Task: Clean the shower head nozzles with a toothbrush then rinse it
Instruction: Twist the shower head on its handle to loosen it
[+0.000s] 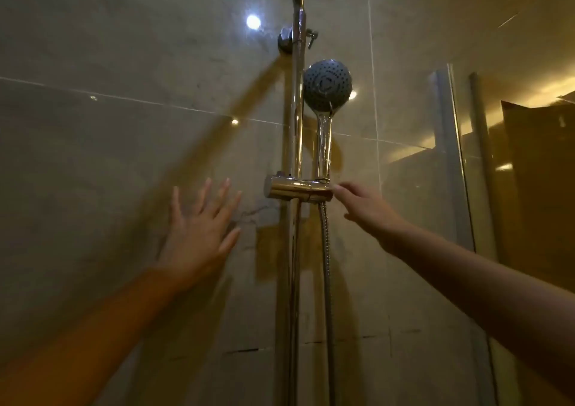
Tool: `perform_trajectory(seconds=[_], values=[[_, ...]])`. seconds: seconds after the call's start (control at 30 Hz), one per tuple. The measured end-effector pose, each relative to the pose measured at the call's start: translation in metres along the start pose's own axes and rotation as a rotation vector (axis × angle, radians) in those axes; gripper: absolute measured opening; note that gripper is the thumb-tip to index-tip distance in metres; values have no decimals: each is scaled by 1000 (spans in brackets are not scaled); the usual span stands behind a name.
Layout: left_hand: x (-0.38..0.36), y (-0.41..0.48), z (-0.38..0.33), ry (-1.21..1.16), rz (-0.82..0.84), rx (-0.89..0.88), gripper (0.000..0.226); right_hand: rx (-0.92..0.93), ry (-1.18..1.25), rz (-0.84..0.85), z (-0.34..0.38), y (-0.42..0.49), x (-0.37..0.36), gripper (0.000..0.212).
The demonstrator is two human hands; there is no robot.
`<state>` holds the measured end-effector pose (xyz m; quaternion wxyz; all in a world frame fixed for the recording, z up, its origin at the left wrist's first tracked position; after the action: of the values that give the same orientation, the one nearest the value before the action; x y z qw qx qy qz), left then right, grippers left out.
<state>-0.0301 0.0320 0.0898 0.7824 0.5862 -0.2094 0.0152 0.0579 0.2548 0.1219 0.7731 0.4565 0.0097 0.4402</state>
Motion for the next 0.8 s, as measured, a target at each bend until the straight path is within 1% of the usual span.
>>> perform_trajectory(seconds=[0.03,0.1,0.23,0.33,0.4,0.47,0.53,0.63,0.73,0.8], values=[[-11,1,5,21,29,33,65,6,-28,12,4,12,-1,32],[-27,2,10,1,10,69,70,22,-81,27,14,35,-3,30],[-34,-5,8,12,-129,68,72,41,-72,-51,18,70,-7,33],[-32,-3,9,20,-139,51,72,65,40,-178,11,77,-9,32],[-31,-5,8,19,-168,47,72,78,180,-229,5,78,-14,29],[-31,-5,8,18,-160,56,72,75,285,-247,1,79,-15,25],[-32,-5,8,3,-144,60,72,67,318,-265,2,83,-13,20],[-33,-6,8,-5,-144,61,71,42,439,-252,9,91,-6,15],[-34,-7,8,-8,-148,56,70,61,436,-308,21,99,19,15],[-33,-8,7,-8,-147,54,70,63,448,-328,25,101,34,19]])
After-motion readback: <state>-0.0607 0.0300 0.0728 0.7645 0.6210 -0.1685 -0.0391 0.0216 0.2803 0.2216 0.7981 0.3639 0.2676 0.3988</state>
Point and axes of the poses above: each hand's wrist, its own y-axis towards the middle knuckle, its own x-axis out of the back of the hand, z = x × y, the point moved 10 cm from there along y, towards the middle knuckle, and after that the axes turned 2 degrees about -z, right-handed, at the moved point
